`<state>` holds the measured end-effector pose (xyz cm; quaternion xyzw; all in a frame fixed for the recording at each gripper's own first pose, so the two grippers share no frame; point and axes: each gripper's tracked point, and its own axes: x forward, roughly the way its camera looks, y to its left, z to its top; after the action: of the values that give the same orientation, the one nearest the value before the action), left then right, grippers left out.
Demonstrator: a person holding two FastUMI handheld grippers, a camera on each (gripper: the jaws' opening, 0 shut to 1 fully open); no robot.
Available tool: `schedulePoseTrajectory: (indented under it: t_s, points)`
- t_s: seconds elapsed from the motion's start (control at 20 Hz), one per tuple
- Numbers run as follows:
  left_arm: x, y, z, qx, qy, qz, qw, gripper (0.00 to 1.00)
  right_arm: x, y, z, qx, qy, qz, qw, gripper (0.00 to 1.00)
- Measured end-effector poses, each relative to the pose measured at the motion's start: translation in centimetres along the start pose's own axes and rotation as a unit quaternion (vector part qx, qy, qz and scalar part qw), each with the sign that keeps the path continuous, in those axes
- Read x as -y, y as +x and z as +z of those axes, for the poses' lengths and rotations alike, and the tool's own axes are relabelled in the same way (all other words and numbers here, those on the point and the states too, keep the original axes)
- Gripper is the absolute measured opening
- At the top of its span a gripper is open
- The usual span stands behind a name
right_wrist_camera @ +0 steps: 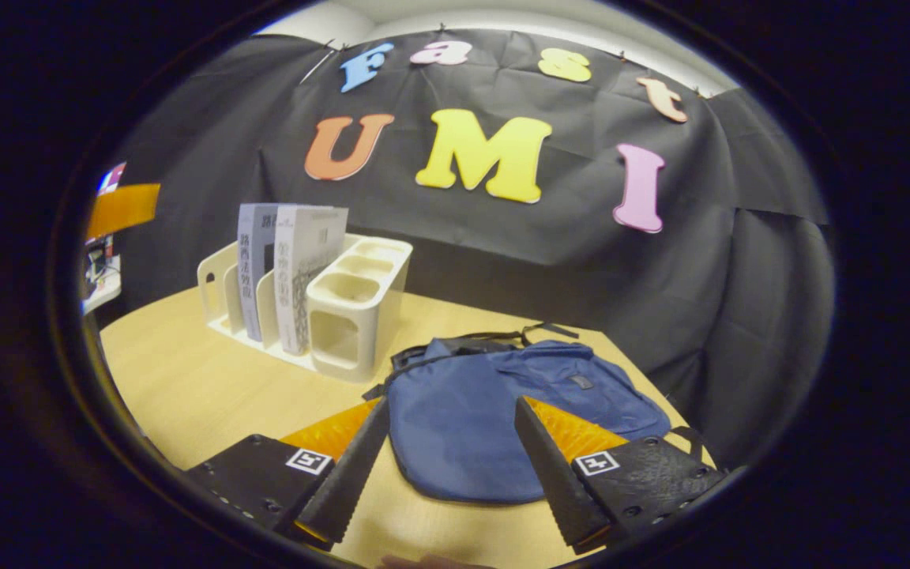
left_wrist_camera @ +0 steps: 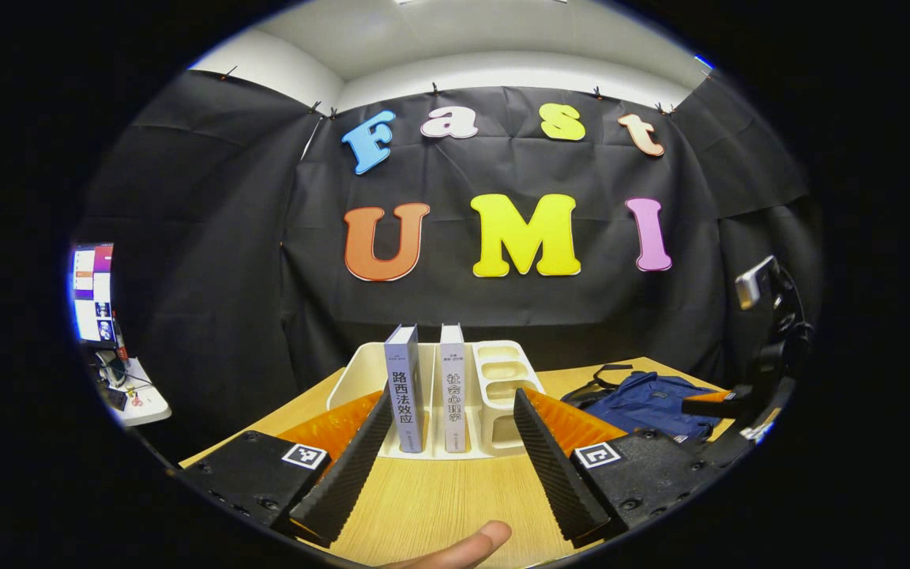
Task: Open the schoolbag, grab two books from the bookshelf and put them into the schoolbag.
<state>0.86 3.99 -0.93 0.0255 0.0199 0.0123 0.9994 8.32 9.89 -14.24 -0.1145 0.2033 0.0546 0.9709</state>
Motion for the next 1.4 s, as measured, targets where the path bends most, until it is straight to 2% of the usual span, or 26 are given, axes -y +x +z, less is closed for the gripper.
schedulePoseTrajectory:
  t_s: [0.05, 0.15, 0.3, 0.45, 0.55, 0.6, 0.65, 0.7, 0.75, 0.85, 0.9, 1.05, 1.15, 1.2, 1.25, 1.3, 1.4]
  points:
    - [-0.2, 0.0, -0.1, -0.003, -0.001, 0.003, 1.0, 0.98, -0.7, 0.9, -0.6, -0.012, -0.009, 0.005, 1.0, 0.95]
    - [-0.3, 0.1, -0.5, -0.01, 0.0, 0.003, 1.0, 0.98, -2.1, 2.4, -1.9, -0.041, -0.018, 0.014, 0.999, 0.98]
    - [-0.5, 0.5, -0.8, -0.013, 0.006, 0.006, 1.0, 0.98, -3.2, 4.1, -2.7, -0.064, -0.048, 0.011, 0.997, 0.95]
    - [-0.2, 0.7, -1.2, -0.019, 0.009, 0.002, 1.0, 0.98, -3.5, 6.2, -4.2, -0.09, -0.09, -0.008, 0.992, 0.95]
    - [0.3, 0.8, -1.3, -0.022, 0.014, -0.004, 1.0, 0.98, -3.6, 7.4, -5.3, -0.113, -0.11, -0.019, 0.987, 0.98]
    - [0.6, 0.9, -1.4, -0.022, 0.016, -0.007, 1.0, 0.98, -3.6, 7.9, -5.5, -0.119, -0.117, -0.024, 0.986, 0.94]
    - [0.9, 0.8, -1.5, -0.024, 0.017, -0.01, 1.0, 0.98, -3.4, 8.4, -5.8, -0.126, -0.123, -0.032, 0.984, 0.98]
    - [1.2, 1.0, -1.5, -0.025, 0.019, -0.013, 0.999, 0.94, -3.1, 8.7, -5.7, -0.127, -0.126, -0.043, 0.983, 0.98]
    - [1.3, 1.0, -1.7, -0.026, 0.021, -0.016, 0.999, 0.98, -2.9, 8.9, -5.4, -0.124, -0.126, -0.05, 0.983, 0.95]
    - [1.3, 0.8, -1.7, -0.026, 0.023, -0.017, 0.999, 0.98, -2.6, 9.4, -5.2, -0.129, -0.124, -0.06, 0.982, 0.93]
    - [1.5, 0.8, -1.8, -0.027, 0.021, -0.019, 0.999, 0.98, -2.5, 9.6, -5.4, -0.133, -0.125, -0.062, 0.981, 0.87]
    - [1.4, 1.0, -1.8, -0.028, 0.018, -0.019, 0.999, 0.98, -3.0, 9.7, -5.5, -0.139, -0.118, -0.058, 0.982, 0.8]
    - [1.4, 0.9, -1.8, -0.029, 0.015, -0.019, 0.999, 0.98, -3.2, 9.5, -5.2, -0.137, -0.113, -0.055, 0.983, 0.59]
    - [1.3, 1.0, -1.8, -0.03, 0.014, -0.018, 0.999, 0.98, -3.1, 9.3, -5.0, -0.137, -0.112, -0.055, 0.983, 0.53]
    - [1.2, 0.9, -1.9, -0.03, 0.013, -0.018, 0.999, 0.98, -3.1, 9.3, -4.9, -0.138, -0.107, -0.053, 0.983, 0.53]
    - [1.2, 1.0, -1.8, -0.031, 0.012, -0.017, 0.999, 0.98, -3.2, 8.9, -4.6, -0.138, -0.097, -0.049, 0.984, 0.44]
    - [0.9, 1.0, -1.8, -0.032, 0.011, -0.014, 0.999, 0.98, -2.8, 8.8, -4.0, -0.133, -0.091, -0.044, 0.986, 0.41]
